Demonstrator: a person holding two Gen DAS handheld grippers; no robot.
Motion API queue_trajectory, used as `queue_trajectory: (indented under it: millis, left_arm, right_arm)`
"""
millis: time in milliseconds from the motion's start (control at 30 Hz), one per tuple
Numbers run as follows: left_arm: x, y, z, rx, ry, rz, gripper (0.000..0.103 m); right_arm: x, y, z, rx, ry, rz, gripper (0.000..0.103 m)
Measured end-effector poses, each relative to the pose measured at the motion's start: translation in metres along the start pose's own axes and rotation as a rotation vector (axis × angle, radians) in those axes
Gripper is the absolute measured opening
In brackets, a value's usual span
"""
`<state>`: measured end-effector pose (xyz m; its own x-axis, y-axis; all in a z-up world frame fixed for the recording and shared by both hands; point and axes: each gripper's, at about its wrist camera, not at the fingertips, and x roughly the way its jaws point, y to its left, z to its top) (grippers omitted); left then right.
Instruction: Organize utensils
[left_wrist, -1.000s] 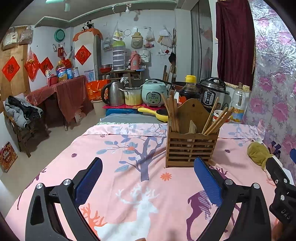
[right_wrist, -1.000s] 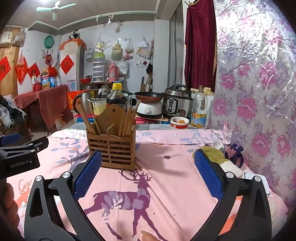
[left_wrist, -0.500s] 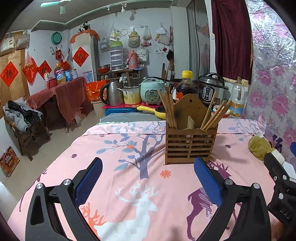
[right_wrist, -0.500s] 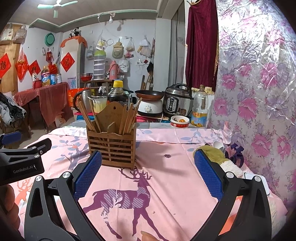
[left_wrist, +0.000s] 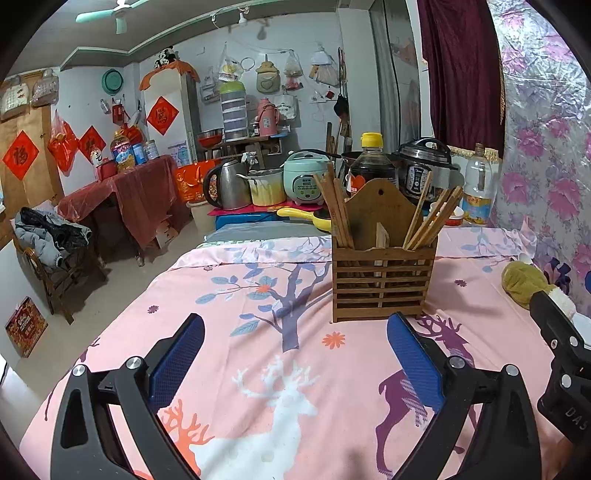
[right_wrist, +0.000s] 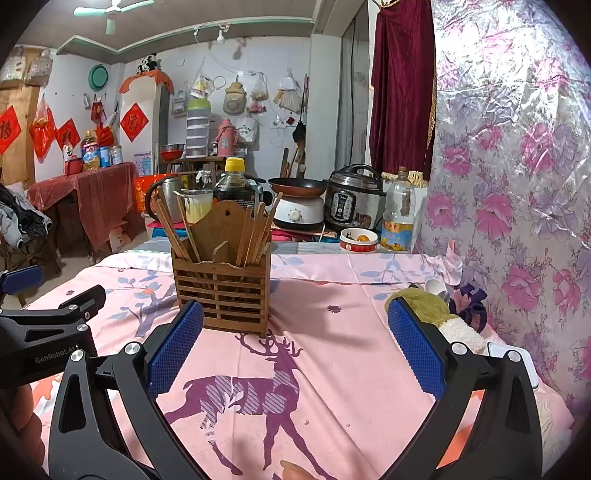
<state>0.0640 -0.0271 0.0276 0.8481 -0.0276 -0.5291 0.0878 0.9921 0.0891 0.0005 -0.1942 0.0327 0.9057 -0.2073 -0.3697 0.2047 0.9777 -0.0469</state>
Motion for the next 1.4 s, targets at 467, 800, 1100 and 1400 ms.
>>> queue_trajectory:
  millis: [467, 800, 1100, 1400]
  left_arm:
    - [0.0008, -0.0003, 0.0005, -0.004, 0.004, 0.002, 0.097]
    - [0.0014, -0.0005, 0.0004, -0.003, 0.005, 0.004, 0.097]
    - [-0.0004, 0.0019, -0.0001, -0.004, 0.005, 0.005, 0.097]
    - [-0.0008, 0.0024, -0.0006, 0.0, 0.003, 0.007, 0.097]
  right_arm:
    - [0.0002, -0.0005, 0.0004, 0.0, 0.0, 0.001, 0.097]
    - [0.0011, -0.0015, -0.0005, 0.002, 0.0, 0.0, 0.097]
    - [0.001, -0.0017, 0.0002, 0.001, 0.001, 0.0, 0.097]
    - [0.0011, -0.002, 0.0004, 0.001, 0.001, 0.0, 0.097]
